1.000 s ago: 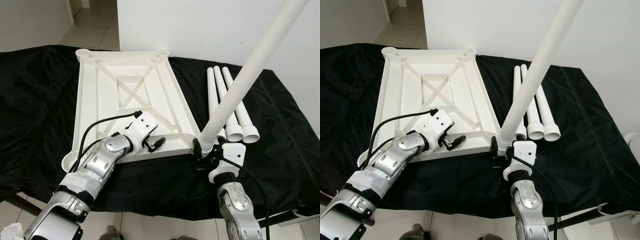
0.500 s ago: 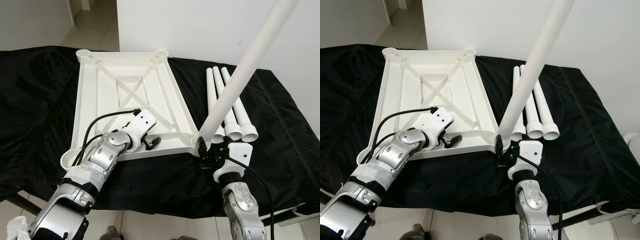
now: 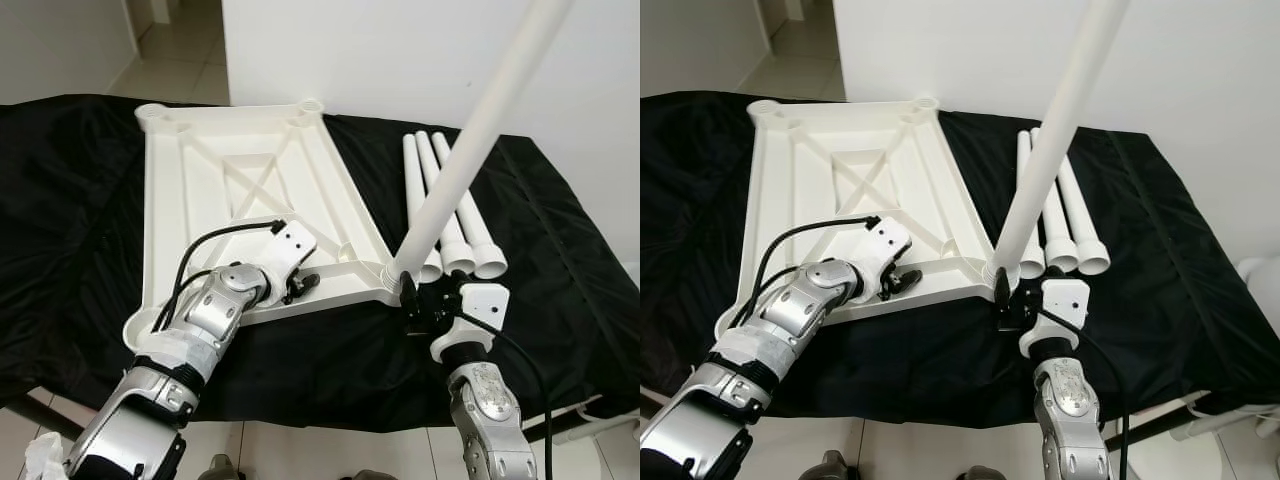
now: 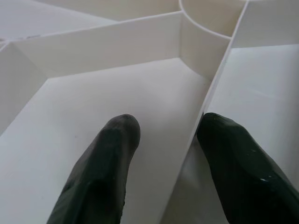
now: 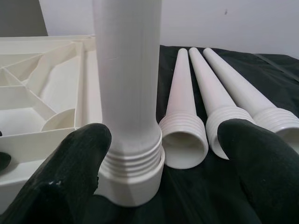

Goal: Building children table

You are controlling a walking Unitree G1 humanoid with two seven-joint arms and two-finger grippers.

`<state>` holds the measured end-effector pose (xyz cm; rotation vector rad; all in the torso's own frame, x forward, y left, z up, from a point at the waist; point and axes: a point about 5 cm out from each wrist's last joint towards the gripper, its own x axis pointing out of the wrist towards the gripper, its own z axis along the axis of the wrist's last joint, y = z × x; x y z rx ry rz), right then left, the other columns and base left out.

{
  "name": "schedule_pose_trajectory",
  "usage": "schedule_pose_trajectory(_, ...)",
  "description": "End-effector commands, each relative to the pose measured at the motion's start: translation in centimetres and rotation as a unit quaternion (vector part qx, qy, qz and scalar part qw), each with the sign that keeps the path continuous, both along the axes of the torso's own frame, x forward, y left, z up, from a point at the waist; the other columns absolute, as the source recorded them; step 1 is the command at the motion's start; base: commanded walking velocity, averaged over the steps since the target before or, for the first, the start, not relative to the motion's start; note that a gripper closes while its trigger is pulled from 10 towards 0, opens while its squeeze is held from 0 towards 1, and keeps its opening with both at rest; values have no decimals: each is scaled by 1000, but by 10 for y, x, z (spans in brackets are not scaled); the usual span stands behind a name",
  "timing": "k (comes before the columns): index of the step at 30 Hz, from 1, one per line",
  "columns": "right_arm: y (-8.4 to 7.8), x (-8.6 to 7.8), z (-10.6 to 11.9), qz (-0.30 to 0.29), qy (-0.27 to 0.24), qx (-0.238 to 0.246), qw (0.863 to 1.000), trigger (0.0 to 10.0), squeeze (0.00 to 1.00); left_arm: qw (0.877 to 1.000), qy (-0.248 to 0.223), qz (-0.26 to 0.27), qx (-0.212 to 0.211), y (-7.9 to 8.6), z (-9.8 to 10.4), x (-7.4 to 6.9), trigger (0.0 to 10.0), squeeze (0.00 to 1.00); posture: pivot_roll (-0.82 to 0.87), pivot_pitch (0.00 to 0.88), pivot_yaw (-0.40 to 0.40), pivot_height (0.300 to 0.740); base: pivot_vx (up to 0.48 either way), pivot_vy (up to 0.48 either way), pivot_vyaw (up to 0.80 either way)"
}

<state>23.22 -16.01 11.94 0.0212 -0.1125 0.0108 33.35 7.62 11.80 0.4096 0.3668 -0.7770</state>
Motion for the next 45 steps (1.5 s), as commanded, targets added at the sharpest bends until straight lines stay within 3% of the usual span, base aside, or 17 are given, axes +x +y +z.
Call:
schedule_pose_trajectory(1,-4,1,2,-7,-1,0,1000,10000,0,993,-40,103,37,24,1,11,1255,0,-1,0,-50,740,0,0,0)
schedule_pose_trajectory(3,-4,1,2,-7,-1,0,1000,10000,0,993,-39,103,37,24,1,11,784,0,-1,1,-50,740,0,0,0)
schedule_pose_trajectory(7,-4,2,1,-7,-1,0,1000,10000,0,993,-39,104,37,24,1,11,1098,0,-1,2,-50,740,0,0,0)
schedule_pose_trajectory(10,-3,2,1,-7,0,0,1000,10000,0,992,-37,109,40,26,1,11,0,0,0,3,-48,740,0,0,0)
schedule_pose_trajectory(23,-2,3,1,-3,-1,-1,1000,10000,0,989,-40,138,44,32,5,12,0,0,4,6,-50,740,0,0,0)
schedule_pose_trajectory(24,-2,4,2,-1,-1,-1,1000,10000,0,991,-40,120,39,29,6,12,7961,0,4,5,-50,740,0,0,0)
schedule_pose_trajectory(25,-2,4,2,-1,-1,-1,1000,10000,0,991,-40,120,39,29,6,12,7961,0,4,5,-50,740,0,0,0)
schedule_pose_trajectory(26,-1,4,2,-1,-2,-2,1000,10000,0,992,-39,115,39,29,7,12,10000,0,4,5,-50,740,0,0,0)
schedule_pose_trajectory(32,-1,5,2,0,-2,-3,1000,10000,0,991,-38,127,34,30,7,13,10000,0,1,4,-48,740,0,0,0)
schedule_pose_trajectory(33,-2,5,2,0,-2,-3,1000,10000,0,991,-38,124,33,30,7,13,10000,82,1,5,-47,740,0,0,0)
schedule_pose_trajectory(34,-2,4,2,0,-3,-3,1000,10000,0,993,-31,114,19,28,8,11,10000,1000,1,6,-47,740,0,0,0)
schedule_pose_trajectory(42,-1,4,2,4,-5,-3,1000,10000,0,997,-43,59,-28,12,17,4,10000,1000,2,7,-49,740,0,0,0)
schedule_pose_trajectory(43,-1,4,2,4,-5,-3,1000,10000,0,997,-47,32,-47,6,21,0,10000,941,2,7,-49,740,0,0,0)
schedule_pose_trajectory(44,-1,4,2,5,-5,-3,1000,10000,0,996,-48,-11,-72,-1,25,-8,10000,0,2,7,-48,740,0,0,0)
schedule_pose_trajectory(45,-1,4,2,5,-5,-3,1000,10000,0,996,-48,-11,-72,-1,25,-8,10000,0,2,7,-48,740,0,0,0)
